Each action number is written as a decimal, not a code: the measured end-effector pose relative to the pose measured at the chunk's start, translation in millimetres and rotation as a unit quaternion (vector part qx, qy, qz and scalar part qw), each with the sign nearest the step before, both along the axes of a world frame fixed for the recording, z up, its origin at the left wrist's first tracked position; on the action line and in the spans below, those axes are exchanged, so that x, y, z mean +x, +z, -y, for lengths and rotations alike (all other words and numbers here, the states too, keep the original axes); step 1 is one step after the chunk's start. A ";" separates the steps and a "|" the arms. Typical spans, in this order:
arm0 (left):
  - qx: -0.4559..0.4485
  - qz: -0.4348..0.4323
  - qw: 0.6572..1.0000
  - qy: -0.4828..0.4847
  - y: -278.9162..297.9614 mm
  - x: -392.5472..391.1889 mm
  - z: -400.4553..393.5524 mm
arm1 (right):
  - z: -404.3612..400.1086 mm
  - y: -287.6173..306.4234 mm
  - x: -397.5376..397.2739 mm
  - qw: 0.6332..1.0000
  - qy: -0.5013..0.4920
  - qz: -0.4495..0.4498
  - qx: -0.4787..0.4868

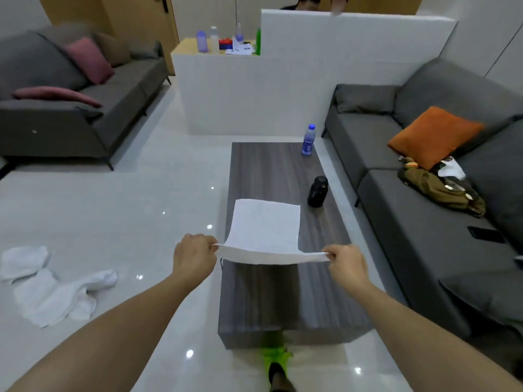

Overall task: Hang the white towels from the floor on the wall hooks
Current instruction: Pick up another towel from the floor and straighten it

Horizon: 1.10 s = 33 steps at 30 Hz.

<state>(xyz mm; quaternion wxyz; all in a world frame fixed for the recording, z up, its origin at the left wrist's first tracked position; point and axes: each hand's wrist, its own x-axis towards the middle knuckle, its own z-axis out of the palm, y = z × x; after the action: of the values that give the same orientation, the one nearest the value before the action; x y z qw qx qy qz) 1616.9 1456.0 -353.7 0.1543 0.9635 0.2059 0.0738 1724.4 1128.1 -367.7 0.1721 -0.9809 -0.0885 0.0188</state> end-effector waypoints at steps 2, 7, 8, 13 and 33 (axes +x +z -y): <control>0.000 -0.036 0.999 -0.013 -21.2 -18.2 7.5 | 10.4 -20.0 -21.8 0.999 -0.007 -0.032 -0.010; 0.003 -0.098 0.994 -0.040 -56.5 -28.0 12.1 | 23.0 -44.8 -31.1 0.996 -0.015 -0.078 -0.032; 0.003 -0.107 0.993 -0.040 -61.1 -24.0 11.7 | 22.5 -47.7 -26.5 0.996 -0.018 -0.081 -0.032; -0.011 -0.148 0.988 -0.031 -81.7 15.3 1.4 | 8.9 -62.6 17.3 0.994 -0.025 -0.098 -0.041; -0.152 -0.260 0.948 0.108 -231.5 204.5 -45.3 | -99.6 -217.7 240.5 0.979 0.015 -0.200 -0.034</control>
<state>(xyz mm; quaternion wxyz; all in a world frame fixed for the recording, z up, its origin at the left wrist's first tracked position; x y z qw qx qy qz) 1821.4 1501.3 -585.1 0.2310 0.8866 0.3502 -0.1948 1964.9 1227.7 -585.4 0.1530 -0.9611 -0.0668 0.2201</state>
